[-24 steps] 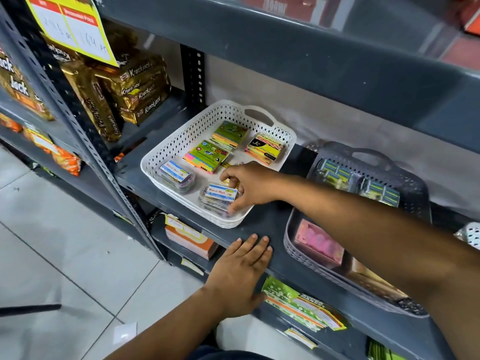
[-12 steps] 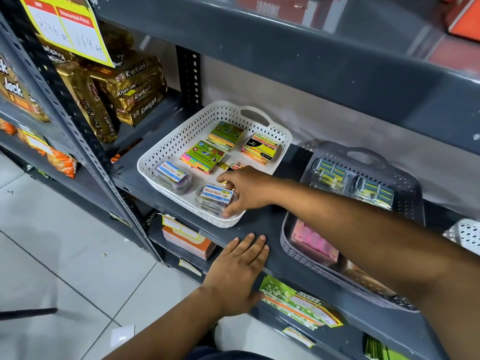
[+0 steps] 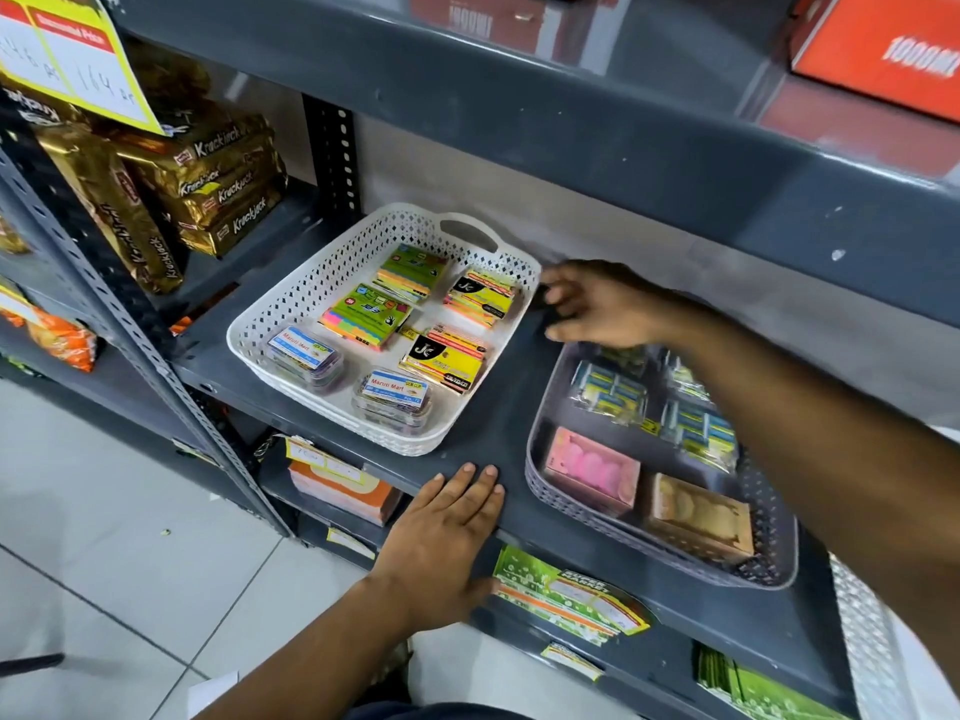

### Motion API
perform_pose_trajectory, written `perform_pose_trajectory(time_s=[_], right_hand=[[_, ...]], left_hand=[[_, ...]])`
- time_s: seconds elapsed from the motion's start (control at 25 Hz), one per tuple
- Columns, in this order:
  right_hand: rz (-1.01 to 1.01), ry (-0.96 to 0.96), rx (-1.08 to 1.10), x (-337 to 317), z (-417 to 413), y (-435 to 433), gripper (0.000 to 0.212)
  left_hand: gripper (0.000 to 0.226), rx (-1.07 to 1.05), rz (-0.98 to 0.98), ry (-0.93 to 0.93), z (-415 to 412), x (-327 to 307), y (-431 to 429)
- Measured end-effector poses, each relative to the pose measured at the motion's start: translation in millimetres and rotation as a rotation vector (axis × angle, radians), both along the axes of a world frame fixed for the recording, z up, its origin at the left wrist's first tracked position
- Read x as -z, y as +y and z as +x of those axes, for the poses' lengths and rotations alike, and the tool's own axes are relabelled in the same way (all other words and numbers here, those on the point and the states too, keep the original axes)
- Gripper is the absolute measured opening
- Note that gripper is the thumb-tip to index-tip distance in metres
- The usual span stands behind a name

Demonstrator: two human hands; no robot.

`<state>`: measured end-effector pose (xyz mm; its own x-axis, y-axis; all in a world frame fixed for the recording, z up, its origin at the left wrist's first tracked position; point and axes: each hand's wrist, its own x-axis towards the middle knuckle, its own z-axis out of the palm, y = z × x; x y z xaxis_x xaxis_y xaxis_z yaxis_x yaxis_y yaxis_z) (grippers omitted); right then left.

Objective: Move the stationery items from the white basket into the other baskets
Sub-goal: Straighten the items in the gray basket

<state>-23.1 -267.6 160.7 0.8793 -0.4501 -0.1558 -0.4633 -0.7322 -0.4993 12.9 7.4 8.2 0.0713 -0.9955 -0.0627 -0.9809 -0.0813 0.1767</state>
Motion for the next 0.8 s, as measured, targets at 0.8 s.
perform_pose_trajectory(time_s=[0.8], right_hand=[[-0.252, 0.655, 0.013, 46, -171, 46, 0.039]], left_hand=[[0.086, -0.024, -0.085, -0.037, 0, 11, 0]])
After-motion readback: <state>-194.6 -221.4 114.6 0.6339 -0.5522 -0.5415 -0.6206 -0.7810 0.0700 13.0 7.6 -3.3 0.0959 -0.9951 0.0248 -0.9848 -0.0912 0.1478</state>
